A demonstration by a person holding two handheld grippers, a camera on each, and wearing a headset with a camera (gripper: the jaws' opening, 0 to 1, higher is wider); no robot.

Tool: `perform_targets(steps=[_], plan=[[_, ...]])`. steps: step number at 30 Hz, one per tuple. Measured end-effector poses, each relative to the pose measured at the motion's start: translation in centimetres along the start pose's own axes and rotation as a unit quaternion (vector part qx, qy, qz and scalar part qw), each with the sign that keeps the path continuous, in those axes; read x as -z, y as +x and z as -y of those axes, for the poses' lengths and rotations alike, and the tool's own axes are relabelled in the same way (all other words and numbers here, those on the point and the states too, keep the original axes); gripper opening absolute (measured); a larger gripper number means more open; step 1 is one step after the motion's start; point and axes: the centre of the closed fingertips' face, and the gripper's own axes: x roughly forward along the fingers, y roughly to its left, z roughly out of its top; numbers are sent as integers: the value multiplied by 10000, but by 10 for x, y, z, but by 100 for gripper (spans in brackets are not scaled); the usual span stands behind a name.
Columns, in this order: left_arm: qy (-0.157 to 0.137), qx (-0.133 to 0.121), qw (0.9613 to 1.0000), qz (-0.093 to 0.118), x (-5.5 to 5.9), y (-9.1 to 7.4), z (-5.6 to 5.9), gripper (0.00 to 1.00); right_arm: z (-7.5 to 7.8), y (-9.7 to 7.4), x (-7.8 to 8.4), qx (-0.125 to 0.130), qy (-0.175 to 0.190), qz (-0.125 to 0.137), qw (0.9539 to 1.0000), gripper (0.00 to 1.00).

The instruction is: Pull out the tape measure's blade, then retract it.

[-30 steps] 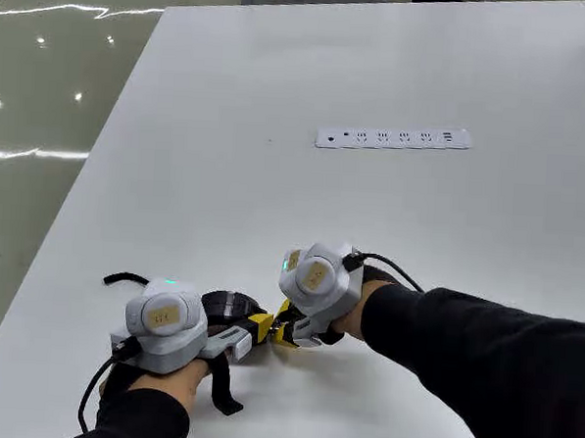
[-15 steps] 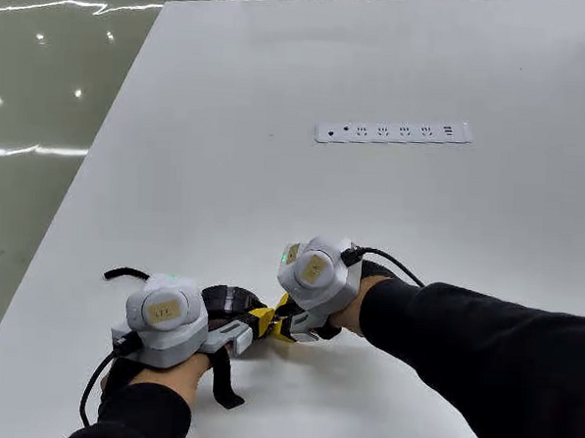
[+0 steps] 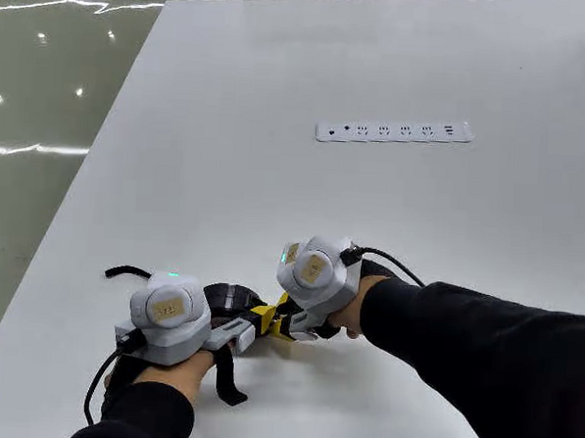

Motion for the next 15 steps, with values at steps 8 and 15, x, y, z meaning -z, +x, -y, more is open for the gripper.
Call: perform_targets(steps=[8,15], plan=[[-24,-8,10000,16,0,-1,0,61,0,-1,1,94,-18,17,10000,13],[-77,-91,9999,115,-8,-4,-4,71,1,-5,2,176,-69,23,9998,19]])
